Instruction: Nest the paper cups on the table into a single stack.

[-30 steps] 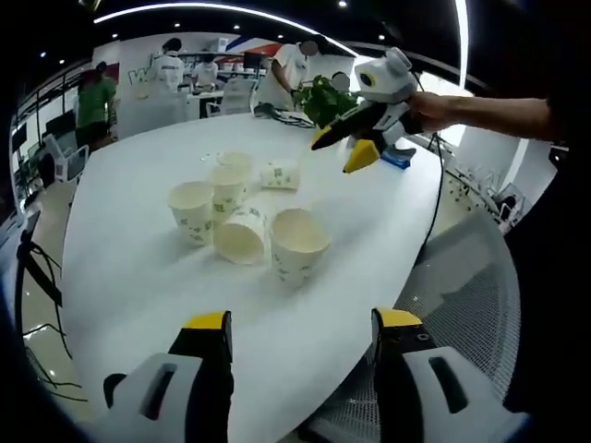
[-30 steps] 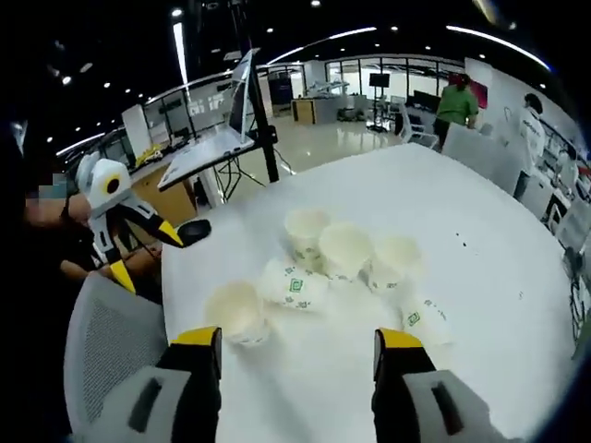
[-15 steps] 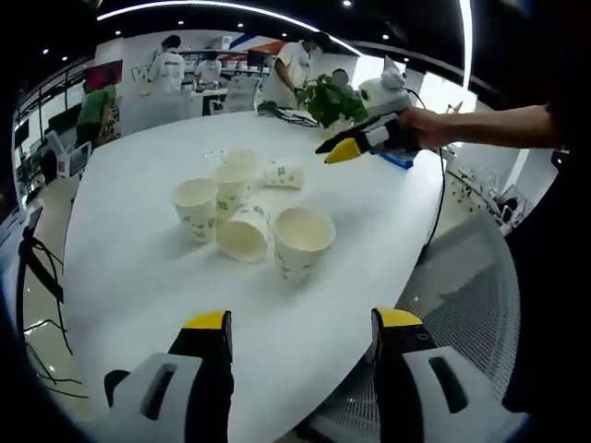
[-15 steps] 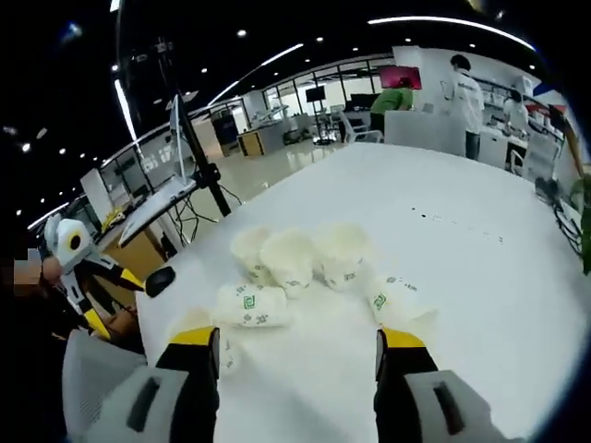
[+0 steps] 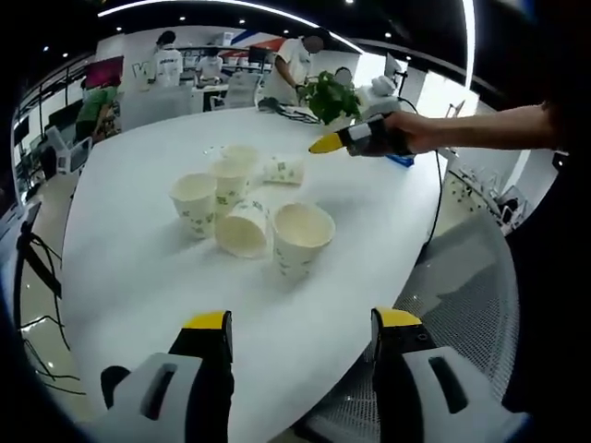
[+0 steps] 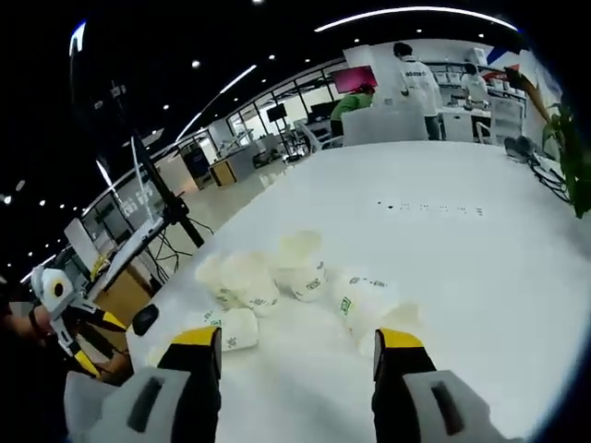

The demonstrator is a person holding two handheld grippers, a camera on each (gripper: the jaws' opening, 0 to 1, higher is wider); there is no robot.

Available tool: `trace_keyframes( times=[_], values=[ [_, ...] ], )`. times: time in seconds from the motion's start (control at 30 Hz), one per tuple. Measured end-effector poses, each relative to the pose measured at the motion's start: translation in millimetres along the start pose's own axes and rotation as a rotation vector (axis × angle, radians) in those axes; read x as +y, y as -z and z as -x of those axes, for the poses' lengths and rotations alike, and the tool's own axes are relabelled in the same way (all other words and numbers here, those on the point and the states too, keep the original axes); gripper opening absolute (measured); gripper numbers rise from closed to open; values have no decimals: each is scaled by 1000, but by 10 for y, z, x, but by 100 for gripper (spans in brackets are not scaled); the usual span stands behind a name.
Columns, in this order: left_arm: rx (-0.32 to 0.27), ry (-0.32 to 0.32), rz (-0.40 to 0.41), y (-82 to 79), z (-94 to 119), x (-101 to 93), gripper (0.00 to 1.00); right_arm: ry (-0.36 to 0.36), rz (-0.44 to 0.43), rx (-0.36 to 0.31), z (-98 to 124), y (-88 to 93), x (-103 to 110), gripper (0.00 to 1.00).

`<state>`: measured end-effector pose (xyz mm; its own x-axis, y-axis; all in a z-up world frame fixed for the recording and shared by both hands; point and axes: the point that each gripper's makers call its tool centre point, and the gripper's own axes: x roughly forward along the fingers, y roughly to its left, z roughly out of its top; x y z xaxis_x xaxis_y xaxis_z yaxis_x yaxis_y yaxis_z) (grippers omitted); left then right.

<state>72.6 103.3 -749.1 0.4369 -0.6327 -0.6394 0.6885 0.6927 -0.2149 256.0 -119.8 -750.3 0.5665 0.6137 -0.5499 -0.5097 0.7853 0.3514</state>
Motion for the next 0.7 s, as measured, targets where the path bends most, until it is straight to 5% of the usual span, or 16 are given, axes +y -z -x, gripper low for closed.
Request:
trace_keyframes(
  times=[0.37,0.7],
  values=[
    [12,-7,16,15,2,25,59,31,-58,-10,-237,47,-318,66],
    [33,-19,18,14,26,25,59,17,-134,-22,-431,175,-372,62]
  ],
)
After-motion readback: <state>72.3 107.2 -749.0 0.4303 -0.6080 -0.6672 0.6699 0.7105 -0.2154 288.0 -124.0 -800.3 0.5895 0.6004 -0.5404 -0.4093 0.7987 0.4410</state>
